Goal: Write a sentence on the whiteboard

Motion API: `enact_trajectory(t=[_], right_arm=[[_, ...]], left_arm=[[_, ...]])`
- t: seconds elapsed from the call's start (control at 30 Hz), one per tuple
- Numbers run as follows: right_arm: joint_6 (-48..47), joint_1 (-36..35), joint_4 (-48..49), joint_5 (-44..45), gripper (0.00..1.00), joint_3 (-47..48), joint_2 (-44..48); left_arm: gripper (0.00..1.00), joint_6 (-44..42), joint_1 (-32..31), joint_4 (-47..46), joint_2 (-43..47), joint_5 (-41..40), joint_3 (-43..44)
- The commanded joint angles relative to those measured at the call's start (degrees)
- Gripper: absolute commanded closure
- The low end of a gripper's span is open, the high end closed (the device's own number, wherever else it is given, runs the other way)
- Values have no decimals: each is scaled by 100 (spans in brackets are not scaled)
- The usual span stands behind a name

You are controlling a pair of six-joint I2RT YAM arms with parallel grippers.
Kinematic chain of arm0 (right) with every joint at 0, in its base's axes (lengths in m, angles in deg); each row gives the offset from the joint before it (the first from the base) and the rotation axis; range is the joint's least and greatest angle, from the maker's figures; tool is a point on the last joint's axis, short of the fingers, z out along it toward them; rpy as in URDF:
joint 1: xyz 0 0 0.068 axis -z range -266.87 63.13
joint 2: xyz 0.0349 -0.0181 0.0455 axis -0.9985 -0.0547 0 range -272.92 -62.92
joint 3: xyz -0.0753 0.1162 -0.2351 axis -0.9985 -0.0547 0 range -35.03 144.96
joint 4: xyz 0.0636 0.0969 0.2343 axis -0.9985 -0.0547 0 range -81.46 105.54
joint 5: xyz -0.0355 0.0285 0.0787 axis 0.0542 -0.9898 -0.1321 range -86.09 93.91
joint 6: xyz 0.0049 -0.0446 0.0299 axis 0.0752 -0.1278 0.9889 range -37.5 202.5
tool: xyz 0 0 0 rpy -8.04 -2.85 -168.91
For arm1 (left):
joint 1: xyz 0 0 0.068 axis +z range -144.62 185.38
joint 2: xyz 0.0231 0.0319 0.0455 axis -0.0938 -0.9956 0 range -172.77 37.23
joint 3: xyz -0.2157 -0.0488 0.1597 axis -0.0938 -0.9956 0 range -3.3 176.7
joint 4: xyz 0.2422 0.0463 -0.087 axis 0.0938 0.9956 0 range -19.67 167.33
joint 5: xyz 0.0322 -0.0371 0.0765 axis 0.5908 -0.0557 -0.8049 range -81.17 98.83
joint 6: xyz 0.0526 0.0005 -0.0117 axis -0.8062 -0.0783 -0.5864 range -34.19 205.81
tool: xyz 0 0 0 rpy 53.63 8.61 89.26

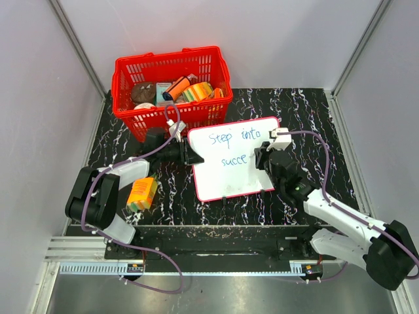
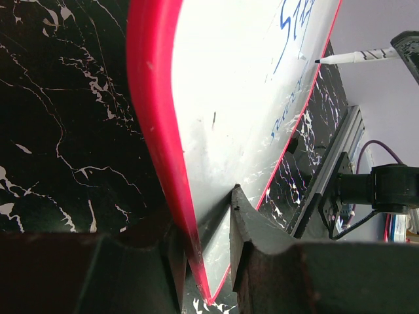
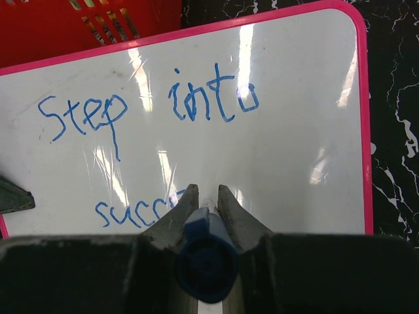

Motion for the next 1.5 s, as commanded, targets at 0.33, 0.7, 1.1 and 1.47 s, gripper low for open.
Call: enact_trajectory(t=[0.33, 0.7, 1.1, 1.47], right_arm=[[56, 152, 417, 173, 100, 287, -306], [30, 169, 435, -213, 100, 234, -289], [153, 169, 180, -301, 100, -100, 1], [144, 169, 21, -266, 100, -205, 159]], left_arm=[[100, -1002, -138, 561, -325, -1376, -69], [100, -1002, -138, 570, -325, -1376, -69], [100, -1002, -138, 570, -325, -1376, -69], [100, -1011, -138, 570, -325, -1385, -69]])
